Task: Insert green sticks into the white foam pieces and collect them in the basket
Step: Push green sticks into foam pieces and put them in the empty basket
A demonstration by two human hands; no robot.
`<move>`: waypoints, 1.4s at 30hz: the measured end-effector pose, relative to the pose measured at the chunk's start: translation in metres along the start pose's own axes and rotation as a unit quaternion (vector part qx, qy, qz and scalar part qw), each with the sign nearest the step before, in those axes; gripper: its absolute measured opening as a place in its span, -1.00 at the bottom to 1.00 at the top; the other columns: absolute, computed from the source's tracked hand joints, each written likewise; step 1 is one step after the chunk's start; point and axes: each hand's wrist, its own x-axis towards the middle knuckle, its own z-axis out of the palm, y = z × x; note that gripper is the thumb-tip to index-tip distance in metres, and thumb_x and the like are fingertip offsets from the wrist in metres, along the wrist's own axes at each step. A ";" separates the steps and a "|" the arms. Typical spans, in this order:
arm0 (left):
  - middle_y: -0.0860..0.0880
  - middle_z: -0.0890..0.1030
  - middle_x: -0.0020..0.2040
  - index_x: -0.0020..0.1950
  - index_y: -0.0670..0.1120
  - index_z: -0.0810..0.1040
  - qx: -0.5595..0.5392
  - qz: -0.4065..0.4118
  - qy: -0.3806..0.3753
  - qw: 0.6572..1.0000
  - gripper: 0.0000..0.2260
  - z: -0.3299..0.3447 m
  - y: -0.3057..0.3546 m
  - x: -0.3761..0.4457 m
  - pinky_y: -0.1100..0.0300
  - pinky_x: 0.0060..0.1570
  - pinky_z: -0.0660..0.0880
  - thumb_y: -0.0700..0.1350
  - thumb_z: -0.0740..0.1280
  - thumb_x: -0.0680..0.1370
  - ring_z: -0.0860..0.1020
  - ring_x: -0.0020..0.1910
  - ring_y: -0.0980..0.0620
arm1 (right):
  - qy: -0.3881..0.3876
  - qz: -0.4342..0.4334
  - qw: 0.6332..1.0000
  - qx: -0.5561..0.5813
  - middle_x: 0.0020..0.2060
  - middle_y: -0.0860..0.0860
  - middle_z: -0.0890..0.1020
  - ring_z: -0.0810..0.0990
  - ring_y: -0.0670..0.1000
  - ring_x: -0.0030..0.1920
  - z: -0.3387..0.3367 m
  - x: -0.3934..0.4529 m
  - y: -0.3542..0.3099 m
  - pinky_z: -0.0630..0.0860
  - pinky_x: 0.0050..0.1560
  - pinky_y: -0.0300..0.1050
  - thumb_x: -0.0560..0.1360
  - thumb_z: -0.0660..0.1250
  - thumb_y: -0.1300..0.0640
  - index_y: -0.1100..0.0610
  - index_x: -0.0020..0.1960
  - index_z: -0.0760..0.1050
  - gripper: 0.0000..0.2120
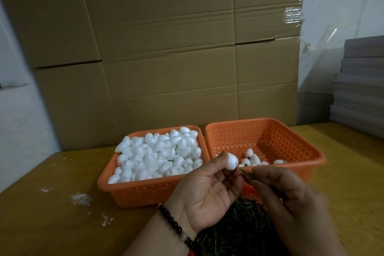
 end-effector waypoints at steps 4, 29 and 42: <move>-0.17 0.62 -0.20 -0.07 -0.26 0.60 0.010 0.006 0.007 1.000 -0.82 0.003 -0.006 -0.001 0.14 -0.30 0.60 -0.23 0.45 0.36 0.62 -0.30 -0.03 | 0.003 0.005 1.000 -0.019 -0.20 -0.27 0.67 0.63 -0.31 -0.21 -0.002 0.000 0.003 0.50 -0.17 -0.47 0.34 0.42 0.14 -0.04 -0.07 0.64 -0.81; -0.15 0.69 -0.03 -0.27 -0.14 0.71 0.063 0.013 0.033 0.997 -0.98 0.005 -0.022 -0.003 0.15 -0.22 0.60 -0.20 0.48 0.34 0.67 -0.23 0.00 | 0.010 -0.051 0.992 -0.118 -0.25 -0.18 0.64 0.60 -0.27 -0.18 -0.001 0.000 0.017 0.47 -0.18 -0.51 0.32 0.49 0.18 0.12 -0.20 0.66 -0.94; -0.19 0.68 -0.05 -0.27 -0.17 0.70 0.069 0.016 0.028 0.997 -0.96 0.005 -0.024 -0.002 0.11 -0.16 0.63 -0.21 0.46 0.36 0.67 -0.17 -0.05 | -0.028 -0.025 0.993 -0.113 -0.30 -0.17 0.63 0.60 -0.24 -0.26 -0.003 0.003 0.011 0.48 -0.26 -0.43 0.26 0.58 0.33 0.09 -0.22 0.65 -0.79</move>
